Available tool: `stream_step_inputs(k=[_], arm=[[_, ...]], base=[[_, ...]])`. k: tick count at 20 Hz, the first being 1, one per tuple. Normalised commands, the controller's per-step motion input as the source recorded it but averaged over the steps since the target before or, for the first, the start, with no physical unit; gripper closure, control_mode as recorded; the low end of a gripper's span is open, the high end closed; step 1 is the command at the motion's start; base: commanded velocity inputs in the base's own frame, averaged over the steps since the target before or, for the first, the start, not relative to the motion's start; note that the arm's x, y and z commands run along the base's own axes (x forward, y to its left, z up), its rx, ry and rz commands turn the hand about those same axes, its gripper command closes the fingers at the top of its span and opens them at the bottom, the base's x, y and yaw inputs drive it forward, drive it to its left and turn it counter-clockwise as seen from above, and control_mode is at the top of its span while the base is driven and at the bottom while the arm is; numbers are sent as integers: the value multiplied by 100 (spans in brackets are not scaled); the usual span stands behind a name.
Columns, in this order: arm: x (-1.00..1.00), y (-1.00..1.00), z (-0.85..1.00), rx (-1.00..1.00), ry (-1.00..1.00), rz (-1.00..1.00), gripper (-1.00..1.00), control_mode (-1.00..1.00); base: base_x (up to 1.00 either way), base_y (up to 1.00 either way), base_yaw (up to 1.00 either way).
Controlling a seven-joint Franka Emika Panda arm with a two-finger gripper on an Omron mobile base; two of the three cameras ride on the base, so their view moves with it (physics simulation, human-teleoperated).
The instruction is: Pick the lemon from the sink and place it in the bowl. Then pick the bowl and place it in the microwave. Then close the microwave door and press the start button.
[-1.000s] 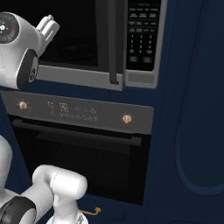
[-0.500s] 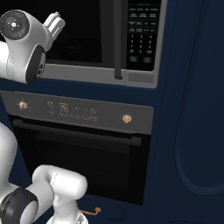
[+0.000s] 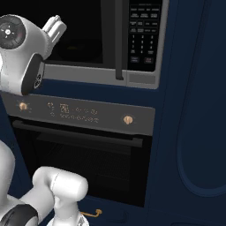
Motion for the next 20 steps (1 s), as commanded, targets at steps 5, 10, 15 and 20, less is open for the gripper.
stream_step_inputs(k=[5, 10, 15, 20], arm=[[-100, -72, 0, 0, -6, 0, -100, -100], [-100, -79, 0, 1, -11, 0, -100, -100], [-90, -77, -7, 0, -8, 0, -100, -100], [-12, -43, -17, 0, -2, 0, -100, -100]], base=[[0, 0, 0], [0, 0, 0], [0, 0, 0], [0, 0, 0]])
